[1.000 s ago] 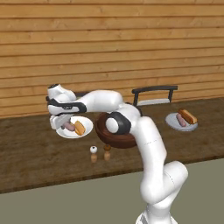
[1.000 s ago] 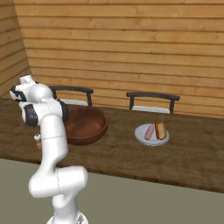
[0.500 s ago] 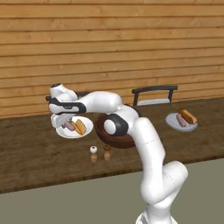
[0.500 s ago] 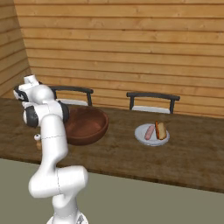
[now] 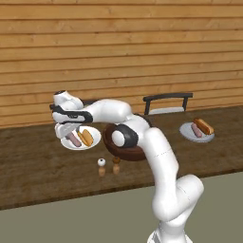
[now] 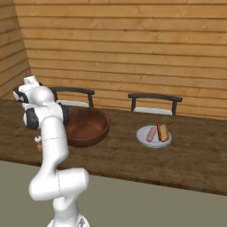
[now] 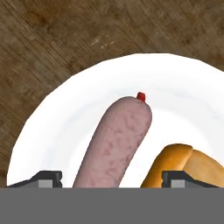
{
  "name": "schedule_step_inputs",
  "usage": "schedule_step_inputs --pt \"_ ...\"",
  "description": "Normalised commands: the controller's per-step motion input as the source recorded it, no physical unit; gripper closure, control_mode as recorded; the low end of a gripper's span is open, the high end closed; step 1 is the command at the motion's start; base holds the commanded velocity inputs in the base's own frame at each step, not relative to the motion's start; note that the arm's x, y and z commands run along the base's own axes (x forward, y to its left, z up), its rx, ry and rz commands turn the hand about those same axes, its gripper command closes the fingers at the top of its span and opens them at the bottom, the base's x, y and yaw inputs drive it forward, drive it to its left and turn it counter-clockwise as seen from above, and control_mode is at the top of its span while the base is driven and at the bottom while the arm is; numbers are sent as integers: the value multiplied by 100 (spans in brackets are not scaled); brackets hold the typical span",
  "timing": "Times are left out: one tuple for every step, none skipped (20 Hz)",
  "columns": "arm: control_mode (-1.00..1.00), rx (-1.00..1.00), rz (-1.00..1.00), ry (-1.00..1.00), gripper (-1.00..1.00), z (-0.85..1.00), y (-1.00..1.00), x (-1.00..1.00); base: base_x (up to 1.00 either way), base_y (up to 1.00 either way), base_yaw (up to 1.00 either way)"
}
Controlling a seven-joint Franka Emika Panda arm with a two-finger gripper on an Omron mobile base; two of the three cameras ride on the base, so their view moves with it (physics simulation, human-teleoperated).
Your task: Place one bun and one sausage from the bowl on each plate.
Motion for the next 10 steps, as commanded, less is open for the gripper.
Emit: schedule_step_inputs --pt "-100 -4 0 0 -100 11 4 0 0 0 0" --pt "-100 -3 0 0 -100 18 5 0 0 0 0" --pt "-100 -2 0 0 -100 35 4 0 0 0 0" --pt "-100 0 0 0 -100 66 0 -18 0 0 0" --pt "-100 0 3 0 -100 79 0 -46 0 0 0" --pt "-100 3 0 0 -100 87 -6 -84 0 0 0" --pt "-100 4 0 0 -100 75 -17 -100 0 0 0" --pt "-100 8 0 -6 -100 61 -36 -100 0 0 0" --pt "-100 9 0 -9 -100 53 -51 -100 0 0 0" --pt "-100 11 0 -13 -100 40 -66 -100 0 0 0"
